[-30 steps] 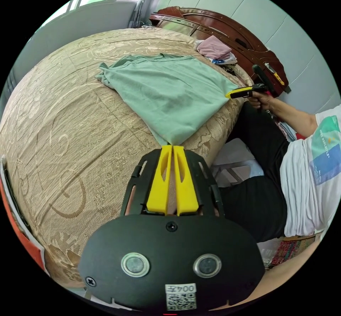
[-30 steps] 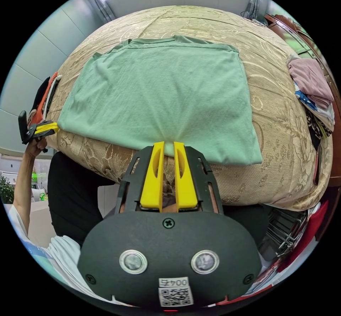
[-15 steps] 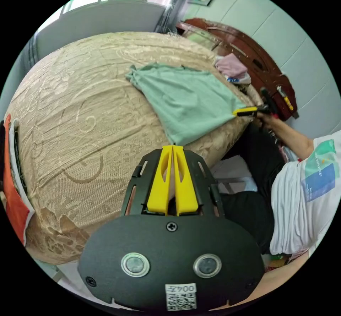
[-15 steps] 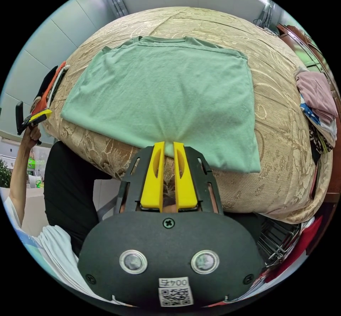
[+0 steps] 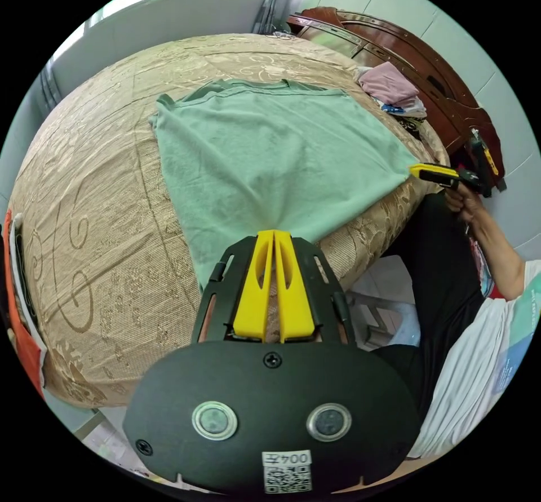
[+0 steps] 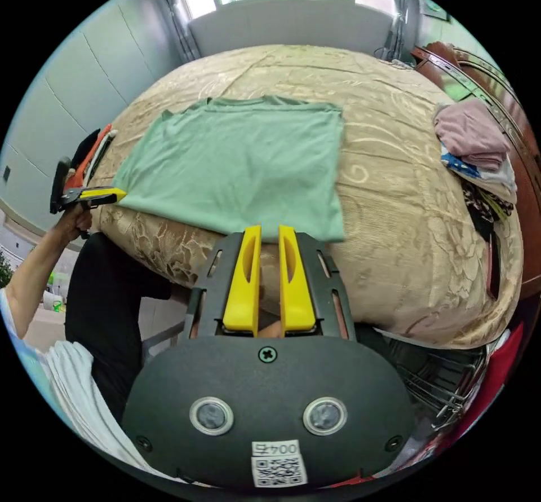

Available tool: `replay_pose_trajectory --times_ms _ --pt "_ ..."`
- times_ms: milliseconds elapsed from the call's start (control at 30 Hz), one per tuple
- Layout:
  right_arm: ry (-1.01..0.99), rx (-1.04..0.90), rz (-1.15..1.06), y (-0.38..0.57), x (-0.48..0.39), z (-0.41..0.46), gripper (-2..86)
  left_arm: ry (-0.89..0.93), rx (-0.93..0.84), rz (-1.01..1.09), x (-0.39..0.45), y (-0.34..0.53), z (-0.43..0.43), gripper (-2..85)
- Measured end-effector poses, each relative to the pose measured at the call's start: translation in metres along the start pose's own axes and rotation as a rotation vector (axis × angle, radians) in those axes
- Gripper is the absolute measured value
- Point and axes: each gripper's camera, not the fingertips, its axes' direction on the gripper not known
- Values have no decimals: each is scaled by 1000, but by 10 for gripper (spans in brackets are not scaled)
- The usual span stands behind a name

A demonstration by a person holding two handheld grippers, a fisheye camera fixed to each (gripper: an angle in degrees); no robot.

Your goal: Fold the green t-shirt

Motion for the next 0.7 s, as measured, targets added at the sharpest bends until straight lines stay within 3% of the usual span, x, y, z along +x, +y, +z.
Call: replay_pose_trajectory --times_ms 167,367,533,700 --pt "-192 80 103 49 105 -17 65 38 24 -59 -8 1 5 2" --pt "-85 -32 -121 36 94 12 88 35 10 -86 -9 -4 8 2" --pt "-131 0 -138 23 110 26 114 26 -9 -83 -10 -10 10 2" --pt "-198 -43 -217 15 116 45 52 -3 -26 -56 -8 -15 12 2"
